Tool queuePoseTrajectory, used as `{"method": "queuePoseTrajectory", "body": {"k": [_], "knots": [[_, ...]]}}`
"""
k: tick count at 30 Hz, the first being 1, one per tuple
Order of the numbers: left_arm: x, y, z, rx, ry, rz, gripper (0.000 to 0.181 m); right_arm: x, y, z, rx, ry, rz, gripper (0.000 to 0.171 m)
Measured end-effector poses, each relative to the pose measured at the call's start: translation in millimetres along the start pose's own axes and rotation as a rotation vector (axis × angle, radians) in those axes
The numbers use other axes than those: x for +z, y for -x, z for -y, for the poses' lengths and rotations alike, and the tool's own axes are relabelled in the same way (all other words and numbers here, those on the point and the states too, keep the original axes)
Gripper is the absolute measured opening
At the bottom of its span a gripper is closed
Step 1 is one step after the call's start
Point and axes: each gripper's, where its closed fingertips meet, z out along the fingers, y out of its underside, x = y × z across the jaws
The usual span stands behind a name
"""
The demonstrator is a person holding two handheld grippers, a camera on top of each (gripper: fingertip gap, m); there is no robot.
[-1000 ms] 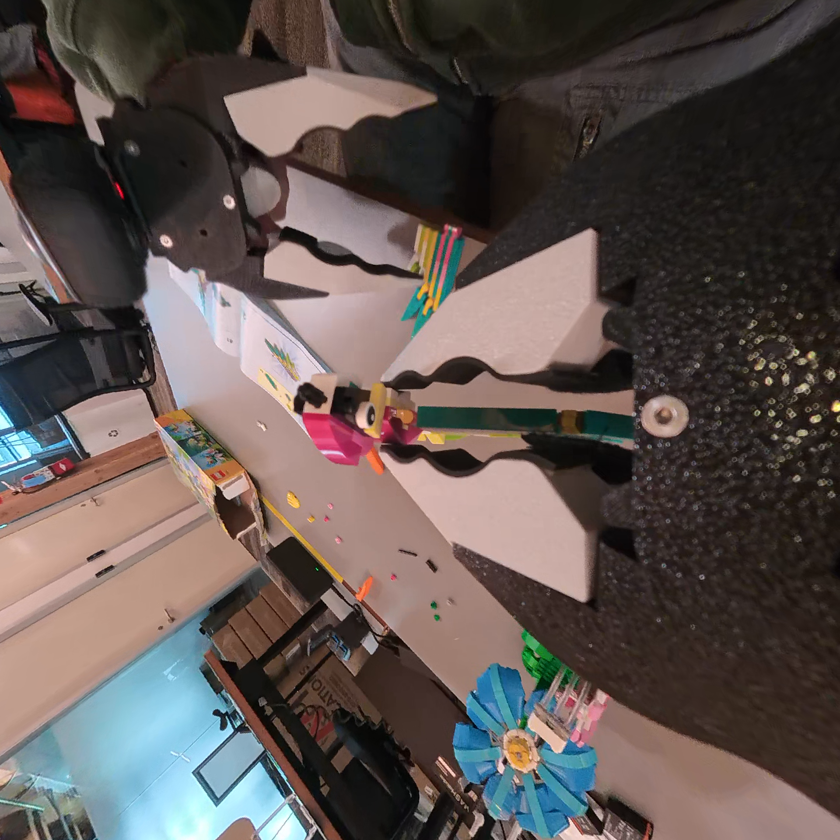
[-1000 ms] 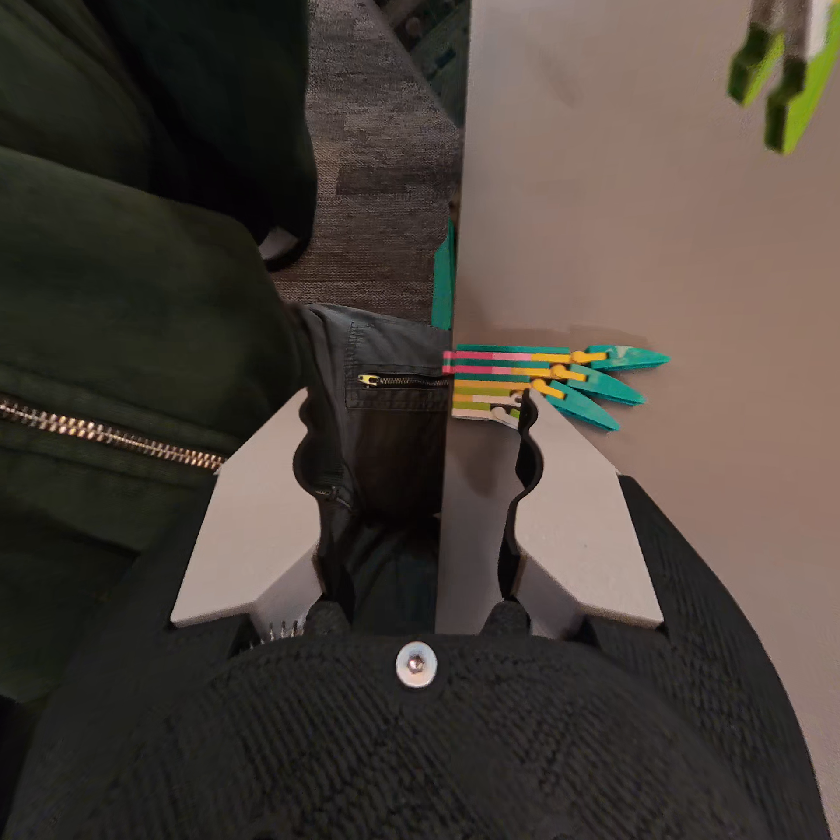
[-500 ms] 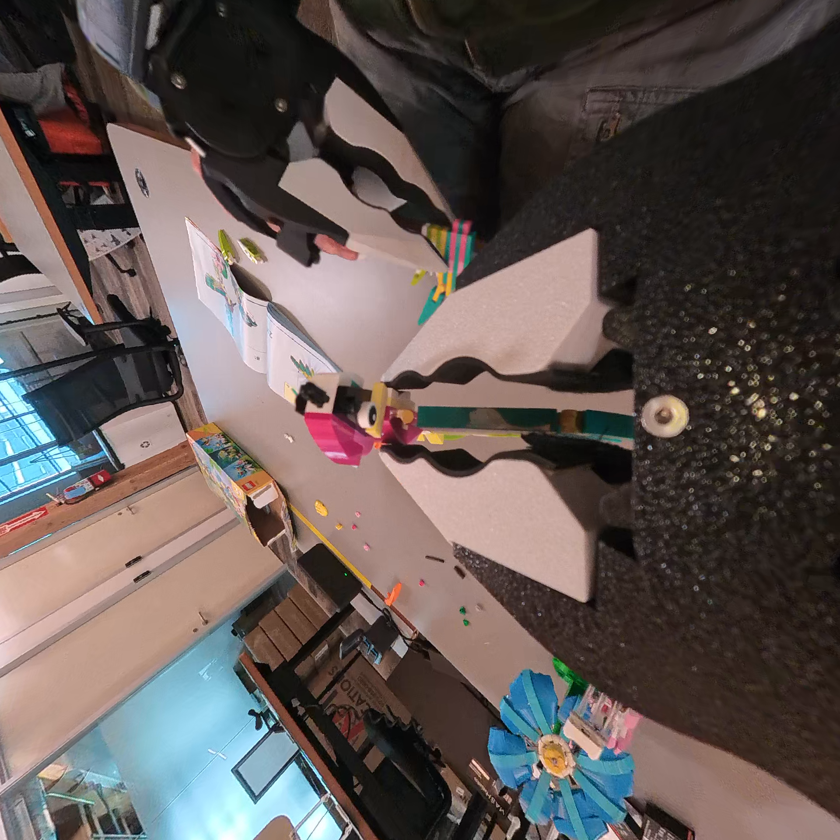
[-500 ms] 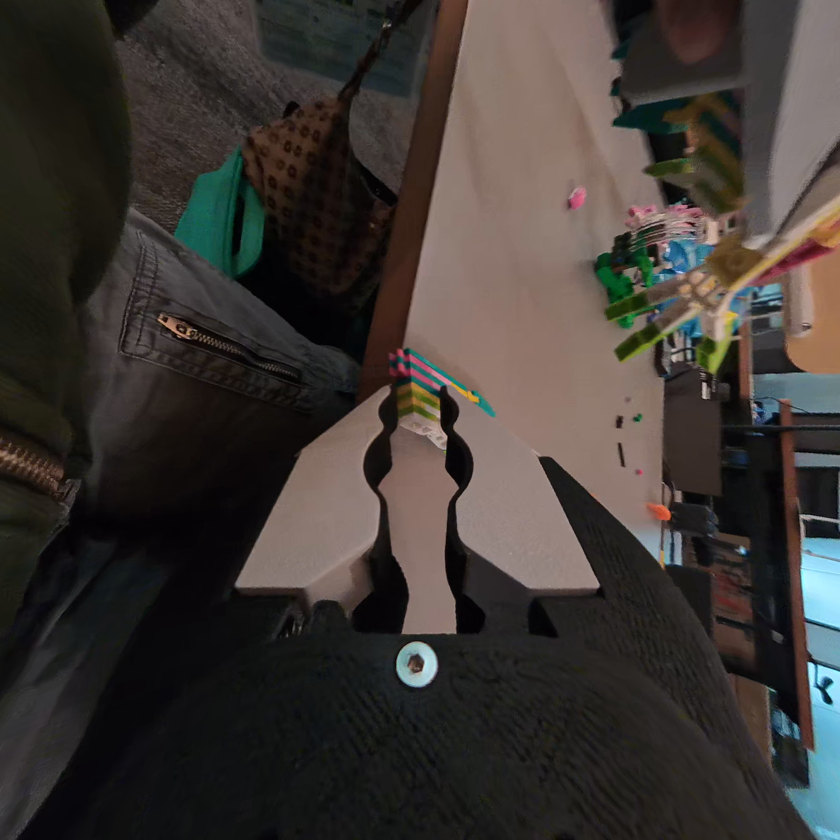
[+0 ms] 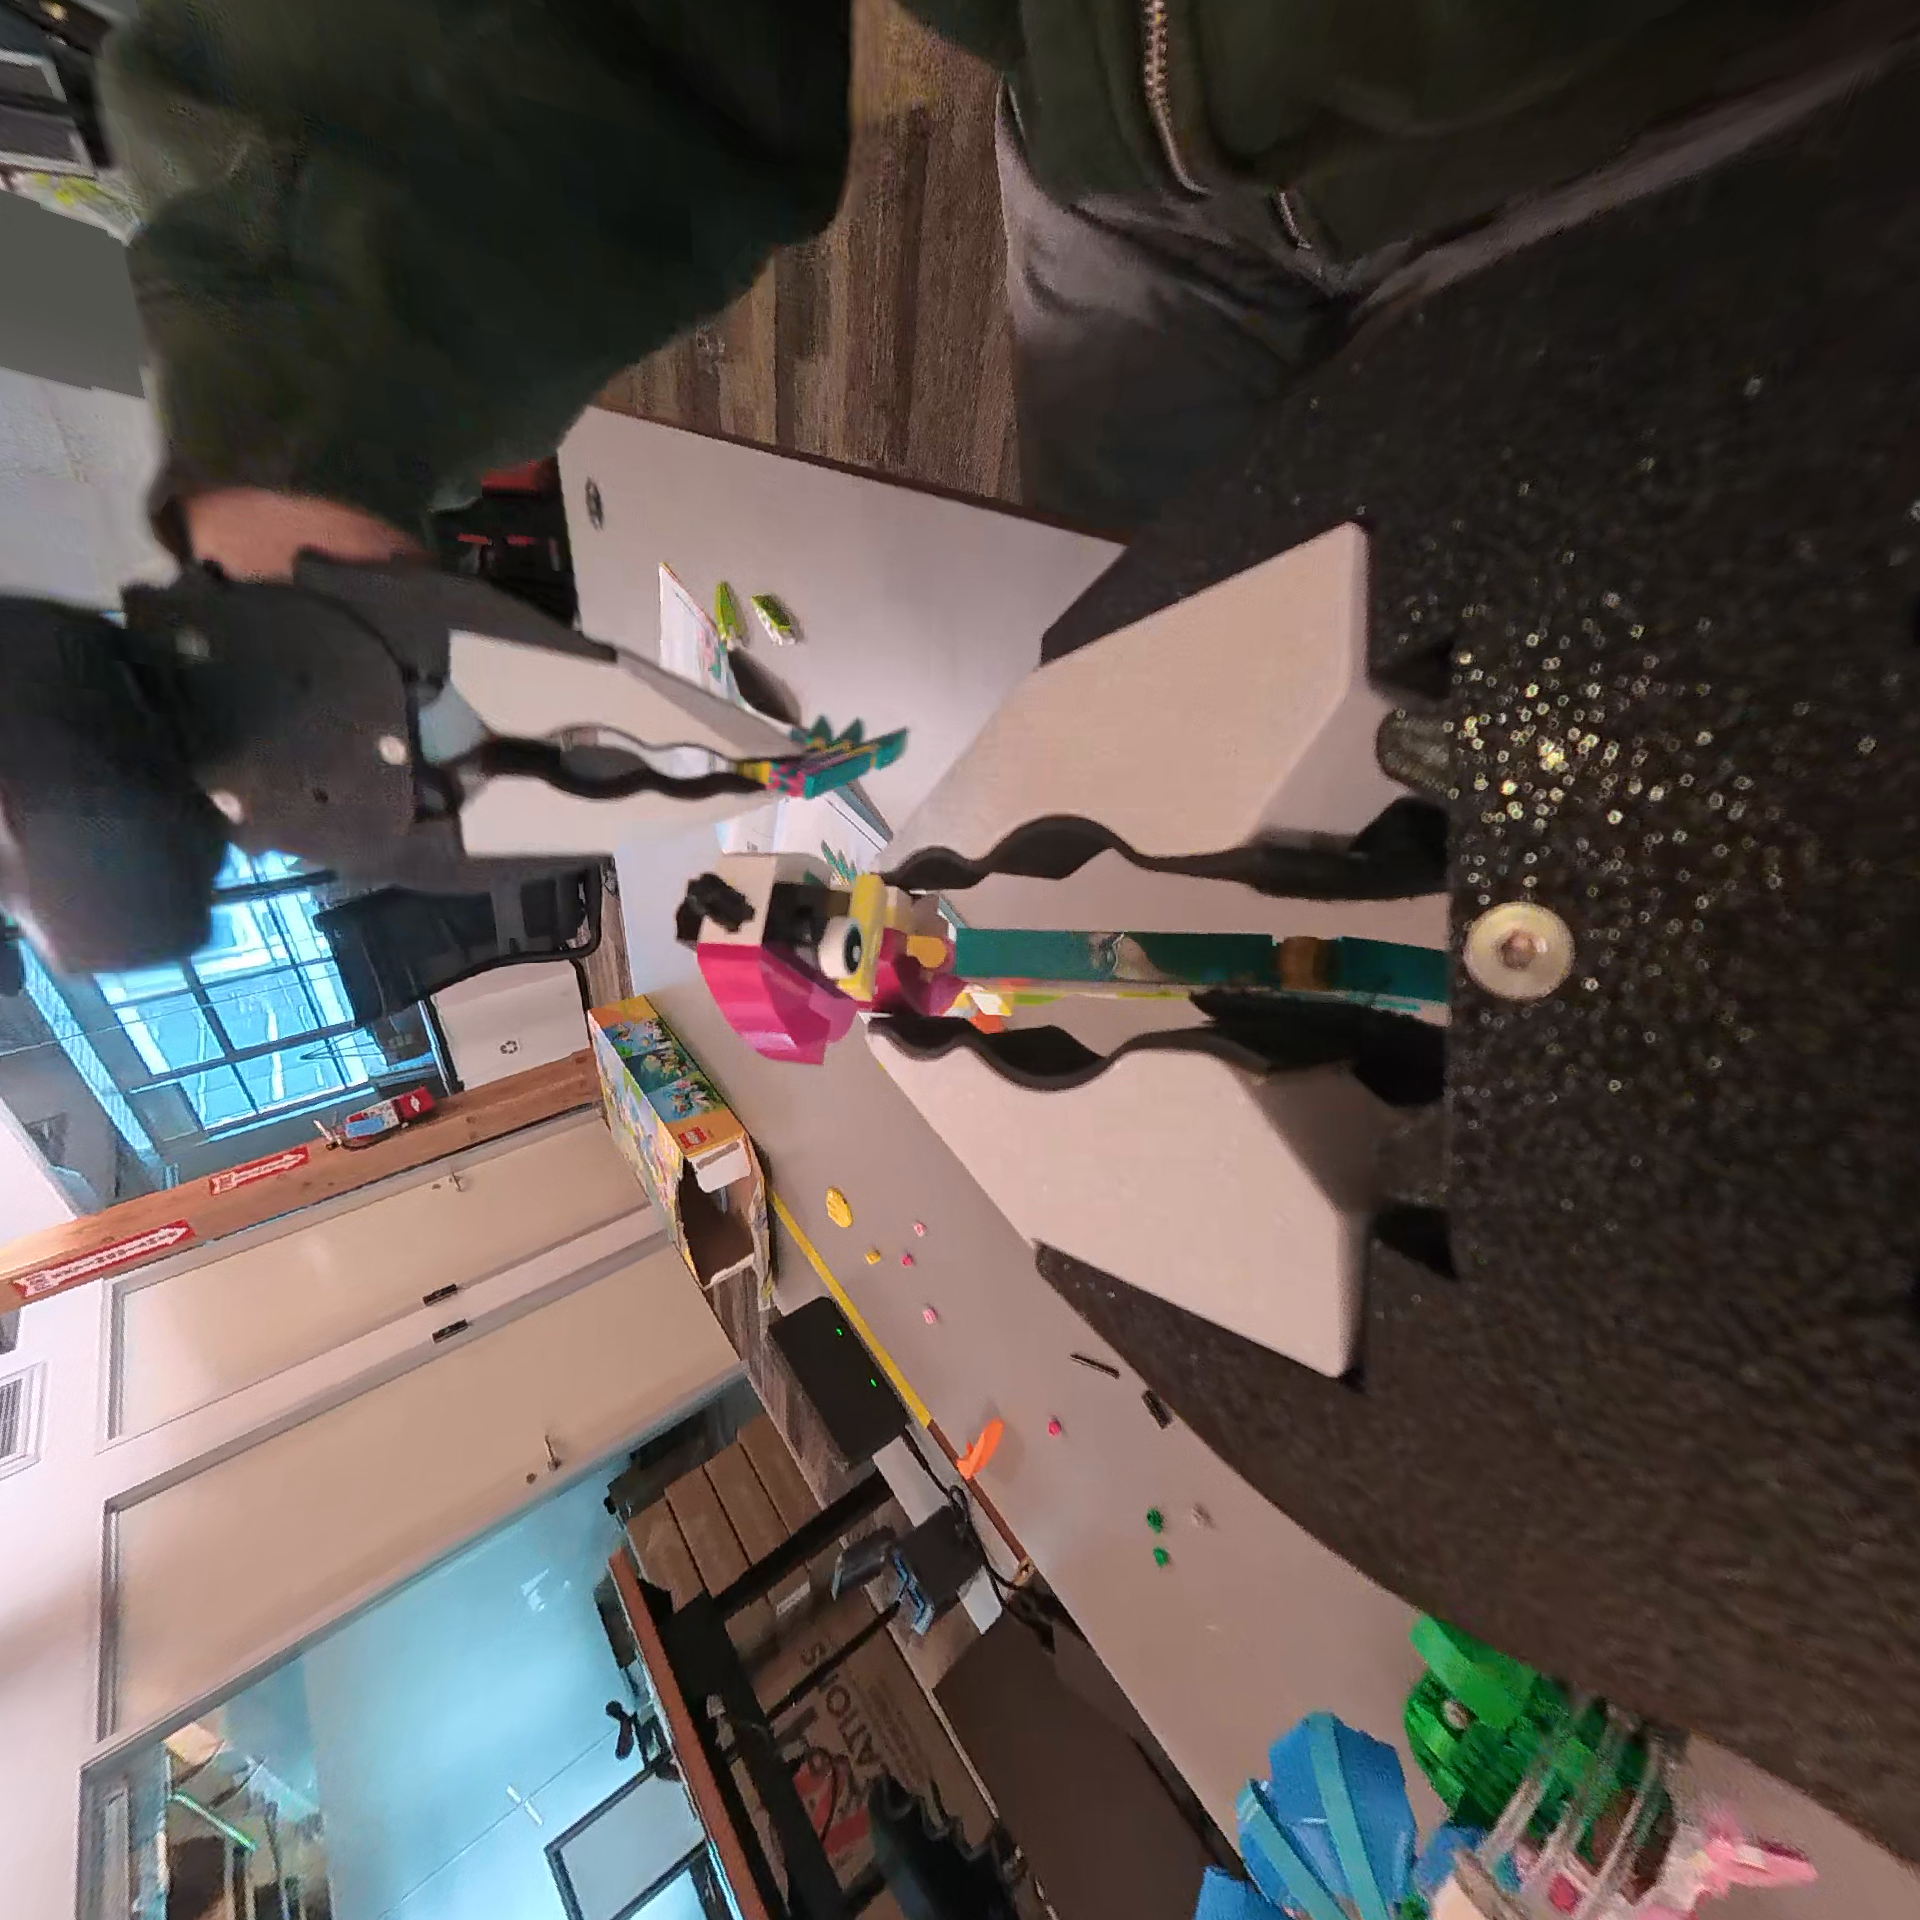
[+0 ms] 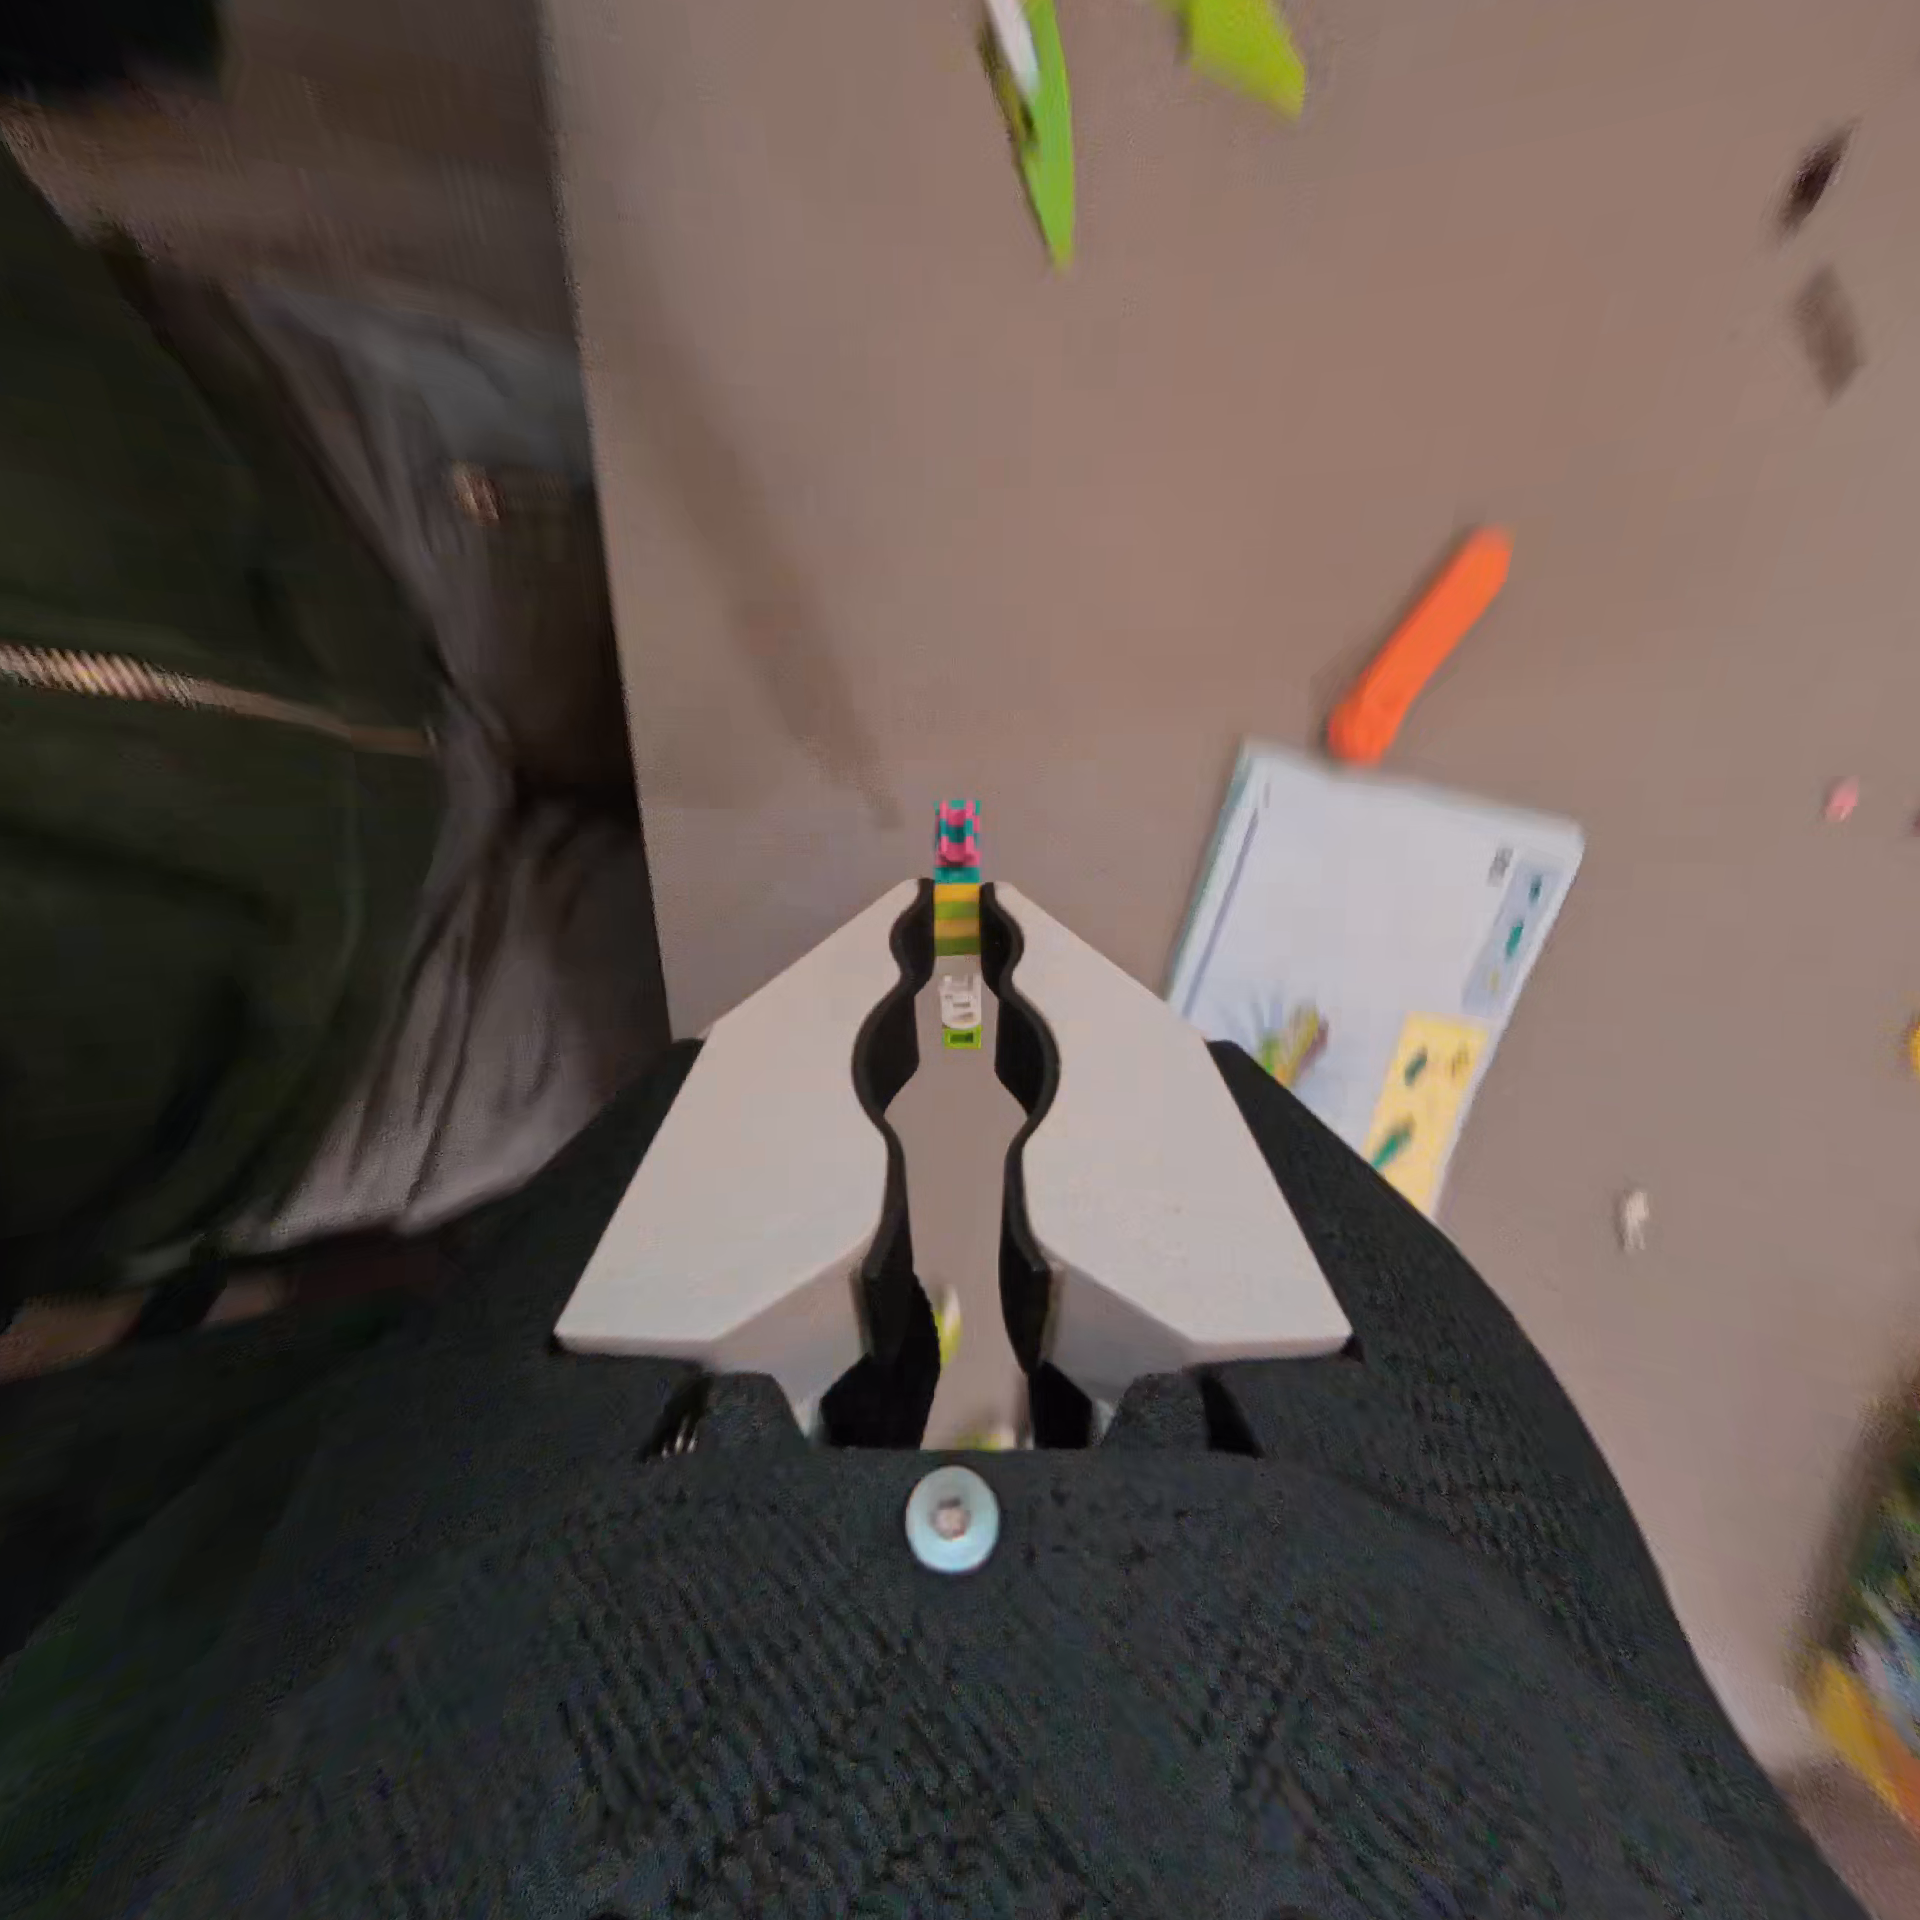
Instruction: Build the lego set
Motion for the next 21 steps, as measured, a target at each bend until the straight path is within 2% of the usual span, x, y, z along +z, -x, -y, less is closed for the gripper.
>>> {"method": "queuePoseTrajectory", "body": {"k": [3,6,13,21], "knots": [[8,-3,-3,0.010,0.013,-0.014,0.022,13,-1,-23,0.001,0.274,0.132,0.007],[12,-7,-10,0.019,0.034,-0.019,0.022,33,-2,-33,-0.050,0.428,0.179,0.007],[9,-7,-18,-0.006,0.041,-0.019,0.022,59,0,-17,-0.041,0.405,0.256,0.006],[7,-6,-23,-0.007,0.041,-0.017,0.021,73,3,-20,0.002,0.341,0.265,0.006]]}}
